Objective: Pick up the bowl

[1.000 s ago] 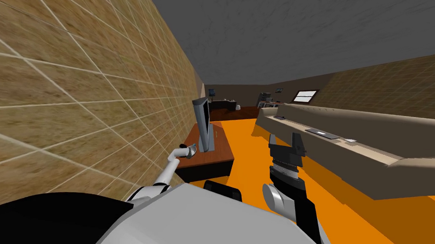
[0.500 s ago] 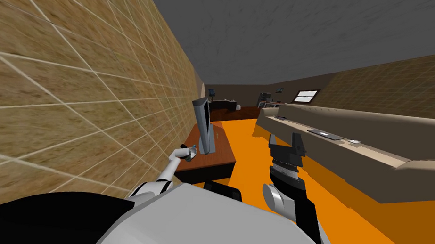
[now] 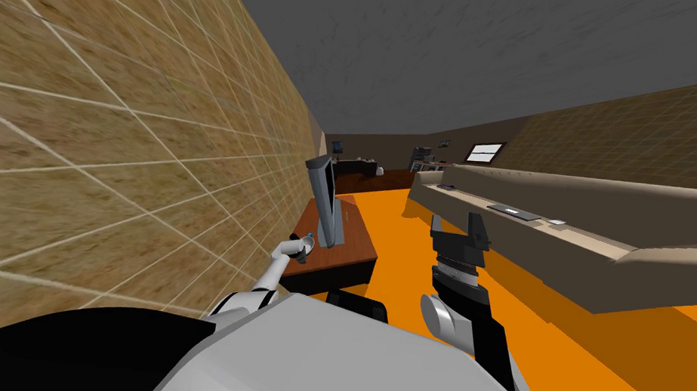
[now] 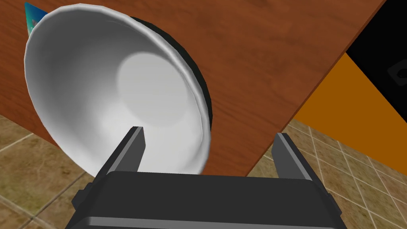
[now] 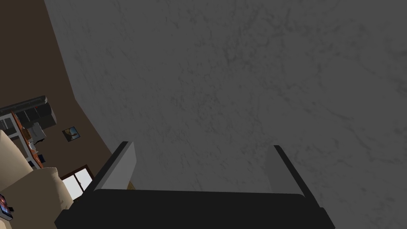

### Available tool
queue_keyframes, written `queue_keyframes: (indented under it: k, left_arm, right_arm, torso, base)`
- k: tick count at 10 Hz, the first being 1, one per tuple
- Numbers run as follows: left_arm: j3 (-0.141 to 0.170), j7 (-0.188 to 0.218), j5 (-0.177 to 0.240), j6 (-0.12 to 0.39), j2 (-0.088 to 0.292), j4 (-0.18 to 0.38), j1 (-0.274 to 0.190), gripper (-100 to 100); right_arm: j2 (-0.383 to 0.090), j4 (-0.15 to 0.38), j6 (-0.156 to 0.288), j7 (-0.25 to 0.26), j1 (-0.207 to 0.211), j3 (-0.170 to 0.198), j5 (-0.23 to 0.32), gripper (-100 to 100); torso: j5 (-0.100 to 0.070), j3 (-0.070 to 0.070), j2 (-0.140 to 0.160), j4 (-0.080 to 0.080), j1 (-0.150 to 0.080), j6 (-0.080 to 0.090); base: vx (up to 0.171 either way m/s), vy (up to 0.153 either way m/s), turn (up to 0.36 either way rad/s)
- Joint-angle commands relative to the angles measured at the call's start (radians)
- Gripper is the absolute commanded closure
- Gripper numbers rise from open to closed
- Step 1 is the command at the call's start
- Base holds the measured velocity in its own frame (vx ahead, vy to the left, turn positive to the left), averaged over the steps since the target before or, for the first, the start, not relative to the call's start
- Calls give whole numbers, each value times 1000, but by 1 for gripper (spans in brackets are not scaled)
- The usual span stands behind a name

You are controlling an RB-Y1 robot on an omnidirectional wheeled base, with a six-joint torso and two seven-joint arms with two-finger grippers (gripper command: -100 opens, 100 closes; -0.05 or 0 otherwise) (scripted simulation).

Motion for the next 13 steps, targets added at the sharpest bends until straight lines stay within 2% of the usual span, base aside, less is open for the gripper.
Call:
queue_keyframes:
  k: [1,5,6,7,11,12,13]
  left_arm:
    - [6,36,-22,-26,-10,32,-9,-100]
    - [26,112,-71,-82,-29,111,-32,-100]
    - [22,95,-62,-70,-26,96,-27,-100]
    - [23,100,-63,-74,-26,99,-27,100]
    - [23,100,-63,-73,-26,99,-27,100]
    - [23,100,-62,-73,-26,99,-27,0]
    - [16,74,-47,-54,-20,72,-21,100]
  right_arm:
    - [0,0,0,0,0,0,0,0]
    - [0,0,0,0,0,0,0,0]
    - [0,0,0,0,0,0,0,0]
    - [0,0,0,0,0,0,0,0]
    - [0,0,0,0,0,0,0,0]
    - [0,0,0,0,0,0,0,0]
    - [0,0,0,0,0,0,0,0]
  torso:
    - [0,0,0,0,0,0]
    - [1,1,2,0,2,-1]
    - [1,1,2,1,2,-1]
    - [0,0,0,0,0,-1]
    - [0,-2,-3,-1,-2,-1]
    - [0,-2,-3,-1,-2,-1]
    - [0,-2,-3,-1,-2,-1]
  base:
    - [-77,91,-320]
    - [-70,80,-190]
    - [-37,31,-53]
    - [-7,6,9]
    - [0,0,0]
    - [0,0,0]
    - [55,-46,303]
